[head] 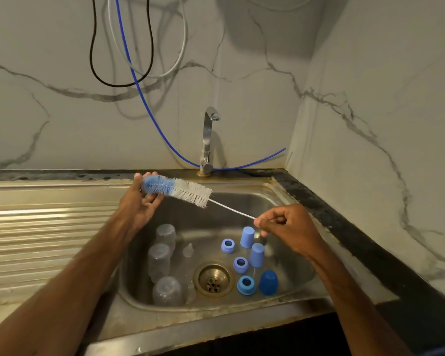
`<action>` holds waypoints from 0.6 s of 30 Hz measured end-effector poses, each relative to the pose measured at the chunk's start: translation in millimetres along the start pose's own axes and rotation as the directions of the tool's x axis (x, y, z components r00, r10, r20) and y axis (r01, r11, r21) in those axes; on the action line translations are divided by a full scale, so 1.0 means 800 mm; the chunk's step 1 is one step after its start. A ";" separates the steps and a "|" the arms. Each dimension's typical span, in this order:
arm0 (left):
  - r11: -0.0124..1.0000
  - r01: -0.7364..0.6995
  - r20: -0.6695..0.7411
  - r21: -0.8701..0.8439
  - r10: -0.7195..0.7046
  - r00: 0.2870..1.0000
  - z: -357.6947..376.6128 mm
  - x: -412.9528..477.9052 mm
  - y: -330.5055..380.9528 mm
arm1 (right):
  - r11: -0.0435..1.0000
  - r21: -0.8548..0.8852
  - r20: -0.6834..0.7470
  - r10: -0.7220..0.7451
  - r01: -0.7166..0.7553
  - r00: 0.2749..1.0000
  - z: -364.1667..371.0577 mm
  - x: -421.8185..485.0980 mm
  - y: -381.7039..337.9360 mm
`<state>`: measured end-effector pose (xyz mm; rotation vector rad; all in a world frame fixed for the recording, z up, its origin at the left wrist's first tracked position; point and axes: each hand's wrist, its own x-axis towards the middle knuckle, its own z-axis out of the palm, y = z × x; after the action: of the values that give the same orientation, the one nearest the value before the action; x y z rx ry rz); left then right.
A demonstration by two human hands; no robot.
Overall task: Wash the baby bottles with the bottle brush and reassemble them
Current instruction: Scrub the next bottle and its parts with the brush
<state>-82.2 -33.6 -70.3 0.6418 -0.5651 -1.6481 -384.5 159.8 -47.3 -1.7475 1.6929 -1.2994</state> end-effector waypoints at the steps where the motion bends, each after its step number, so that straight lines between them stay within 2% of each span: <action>1: 1.000 0.013 0.015 -0.010 -0.013 1.000 -0.001 0.001 0.000 | 0.999 -0.019 0.044 0.035 -0.034 0.998 0.000 0.000 -0.001; 4: 1.000 0.018 0.045 -0.002 -0.018 0.999 -0.005 0.004 0.002 | 0.979 -0.107 0.205 0.191 -0.172 0.960 0.006 -0.006 -0.012; 6: 1.000 0.006 0.040 0.020 -0.007 0.999 -0.003 0.003 0.003 | 0.960 -0.061 0.303 0.279 -0.274 0.911 0.009 -0.005 -0.013; 8: 0.998 -0.018 0.018 0.052 0.018 1.000 0.001 -0.001 0.003 | 0.947 0.026 0.371 0.287 -0.319 0.883 0.010 -0.003 -0.010; 9: 0.997 -0.033 0.007 0.069 0.033 0.999 0.001 -0.002 0.003 | 0.951 0.051 0.357 0.267 -0.304 0.895 0.009 -0.001 -0.008; 11: 0.994 -0.060 -0.003 0.088 0.061 0.998 -0.001 -0.003 0.002 | 0.986 0.011 0.195 0.162 -0.167 0.967 0.006 0.001 0.003; 13: 0.992 -0.072 0.014 0.106 0.071 0.997 -0.005 -0.005 0.000 | 0.999 -0.024 0.047 0.046 -0.045 0.998 0.005 0.001 0.012; 16: 0.989 -0.068 0.044 0.131 0.063 0.997 -0.008 -0.004 0.001 | 1.000 -0.021 0.034 0.018 -0.017 0.999 0.006 0.002 0.012; 18: 0.992 -0.050 0.048 0.119 0.045 0.998 -0.007 -0.005 0.004 | 0.994 -0.037 0.122 0.110 -0.107 0.986 0.008 0.002 0.009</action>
<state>-75.7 -30.3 -71.9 0.6749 -0.7122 -1.5961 -383.8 154.6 -56.0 -1.6906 1.7203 -1.1001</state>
